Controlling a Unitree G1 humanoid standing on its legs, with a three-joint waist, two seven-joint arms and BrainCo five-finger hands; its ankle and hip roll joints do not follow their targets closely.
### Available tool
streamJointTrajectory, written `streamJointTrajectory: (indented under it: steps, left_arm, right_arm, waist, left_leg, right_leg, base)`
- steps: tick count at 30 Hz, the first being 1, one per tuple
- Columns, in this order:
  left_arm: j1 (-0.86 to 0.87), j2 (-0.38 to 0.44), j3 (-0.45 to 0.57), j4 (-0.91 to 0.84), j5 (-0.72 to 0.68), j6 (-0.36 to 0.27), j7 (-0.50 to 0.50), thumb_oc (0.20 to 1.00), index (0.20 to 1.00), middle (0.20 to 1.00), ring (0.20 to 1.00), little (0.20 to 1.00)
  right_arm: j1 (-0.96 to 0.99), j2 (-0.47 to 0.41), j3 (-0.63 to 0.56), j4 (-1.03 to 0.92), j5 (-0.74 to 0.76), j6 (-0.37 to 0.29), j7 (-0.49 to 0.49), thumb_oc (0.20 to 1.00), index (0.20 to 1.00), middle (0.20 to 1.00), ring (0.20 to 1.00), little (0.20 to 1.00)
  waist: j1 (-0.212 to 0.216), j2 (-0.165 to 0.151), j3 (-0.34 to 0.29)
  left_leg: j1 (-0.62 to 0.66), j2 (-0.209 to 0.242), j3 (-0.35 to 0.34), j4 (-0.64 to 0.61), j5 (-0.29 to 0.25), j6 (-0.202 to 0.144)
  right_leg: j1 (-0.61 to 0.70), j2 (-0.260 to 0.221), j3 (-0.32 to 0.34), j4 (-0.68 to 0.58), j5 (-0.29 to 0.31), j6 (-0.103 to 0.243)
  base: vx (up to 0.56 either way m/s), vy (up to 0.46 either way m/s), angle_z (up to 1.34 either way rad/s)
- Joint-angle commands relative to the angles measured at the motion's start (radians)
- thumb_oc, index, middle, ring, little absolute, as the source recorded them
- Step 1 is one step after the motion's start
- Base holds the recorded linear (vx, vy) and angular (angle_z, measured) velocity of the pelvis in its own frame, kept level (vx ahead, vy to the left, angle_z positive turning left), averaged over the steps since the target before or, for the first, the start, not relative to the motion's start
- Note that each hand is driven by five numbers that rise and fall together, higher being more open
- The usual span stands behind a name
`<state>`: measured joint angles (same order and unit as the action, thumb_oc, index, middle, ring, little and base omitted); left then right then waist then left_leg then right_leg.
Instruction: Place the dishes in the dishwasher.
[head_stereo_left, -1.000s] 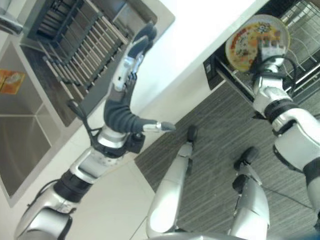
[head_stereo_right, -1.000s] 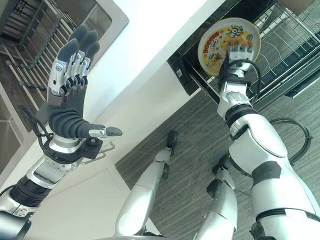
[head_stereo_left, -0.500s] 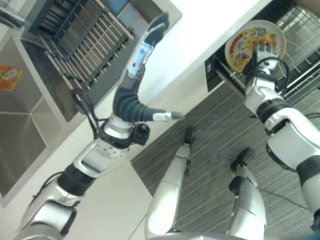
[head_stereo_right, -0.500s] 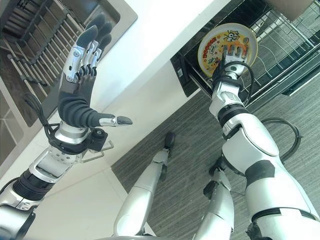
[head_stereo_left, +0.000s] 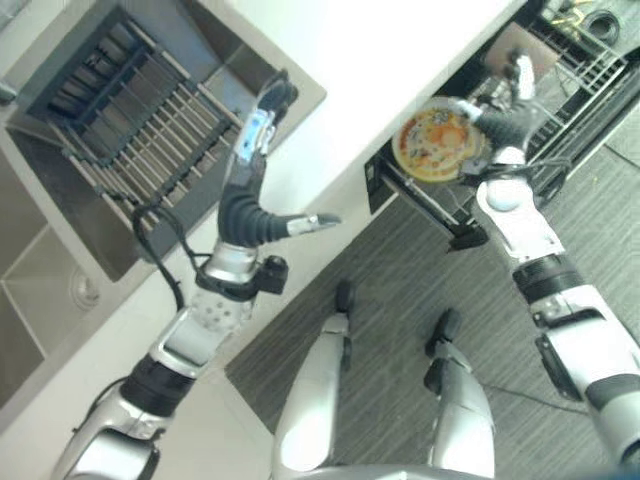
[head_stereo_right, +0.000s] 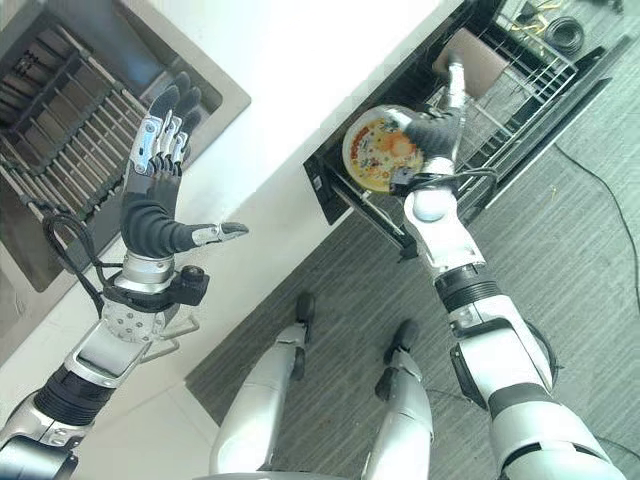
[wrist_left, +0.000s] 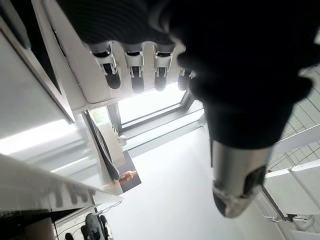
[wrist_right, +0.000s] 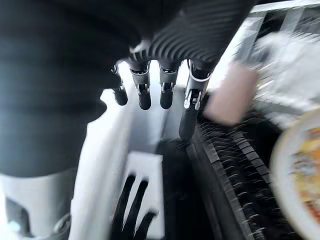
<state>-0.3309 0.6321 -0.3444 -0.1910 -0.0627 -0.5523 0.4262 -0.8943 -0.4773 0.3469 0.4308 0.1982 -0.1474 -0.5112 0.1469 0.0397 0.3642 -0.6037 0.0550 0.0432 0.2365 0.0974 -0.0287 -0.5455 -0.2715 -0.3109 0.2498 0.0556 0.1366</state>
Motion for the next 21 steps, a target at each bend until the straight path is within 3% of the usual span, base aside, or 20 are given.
streamJointTrajectory:
  steps: [1,3,7,13,18,21]
  left_arm:
    - [-0.015,-0.037,-0.004,0.090,-0.036,0.024,-0.043,1.000,1.000,1.000,1.000,1.000]
    - [0.009,-0.033,0.025,0.064,-0.048,0.036,-0.067,1.000,1.000,1.000,1.000,1.000]
    - [0.056,-0.045,0.056,0.035,-0.051,0.039,-0.117,1.000,1.000,1.000,1.000,1.000]
    - [0.129,-0.076,0.121,-0.014,-0.047,0.046,-0.143,1.000,1.000,1.000,1.000,1.000]
    - [0.245,-0.109,0.210,-0.039,-0.070,0.027,-0.197,1.000,1.000,1.000,1.000,1.000]
    - [0.319,-0.118,0.282,-0.046,-0.095,0.018,-0.249,1.000,1.000,1.000,1.000,1.000]
  right_arm:
    - [-0.077,-0.076,-0.030,-0.141,-0.177,0.011,-0.002,1.000,1.000,1.000,1.000,1.000]
    - [-0.030,-0.089,-0.037,-0.226,-0.238,0.056,-0.023,1.000,1.000,1.000,1.000,1.000]
    - [0.103,-0.095,-0.053,-0.323,-0.260,0.077,-0.059,1.000,1.000,1.000,1.000,1.000]
    - [0.353,-0.081,-0.143,-0.471,-0.273,-0.043,-0.126,1.000,1.000,1.000,1.000,1.000]
    - [0.622,-0.051,-0.248,-0.549,-0.236,-0.161,-0.175,1.000,1.000,1.000,1.000,1.000]
    - [0.723,-0.017,-0.328,-0.540,-0.220,-0.197,-0.172,1.000,1.000,1.000,1.000,1.000]
  waist:
    - [-0.002,-0.020,0.156]
    - [-0.011,-0.030,0.156]
    - [-0.021,-0.035,0.156]
    - [-0.058,-0.025,0.144]
    - [-0.093,-0.011,0.045]
    - [-0.113,0.004,-0.012]
  left_leg:
    - [0.120,-0.020,0.088,0.016,-0.198,0.024]
    - [0.150,-0.020,0.098,0.004,-0.177,0.036]
    - [0.258,-0.004,0.109,-0.015,-0.181,0.038]
    - [0.459,0.014,0.122,-0.064,-0.183,0.039]
    - [0.549,0.028,0.147,-0.107,-0.179,0.033]
    - [0.593,0.030,0.157,-0.120,-0.183,0.033]
  right_leg:
    - [0.130,-0.001,-0.016,-0.041,-0.039,0.028]
    - [0.159,0.007,-0.018,-0.035,-0.043,0.012]
    - [0.268,0.032,-0.013,-0.005,-0.103,-0.007]
    - [0.463,0.051,-0.014,-0.004,-0.158,-0.021]
    - [0.549,0.048,-0.032,-0.031,-0.178,-0.025]
    - [0.582,0.048,-0.040,-0.034,-0.185,-0.025]
  base:
    - [-0.01,-0.097,-0.09]
    - [-0.08,-0.099,-0.17]
    - [-0.02,-0.087,-0.03]
    - [0.02,-0.030,-0.03]
    - [0.07,0.005,-0.13]
    - [0.16,-0.014,-0.12]
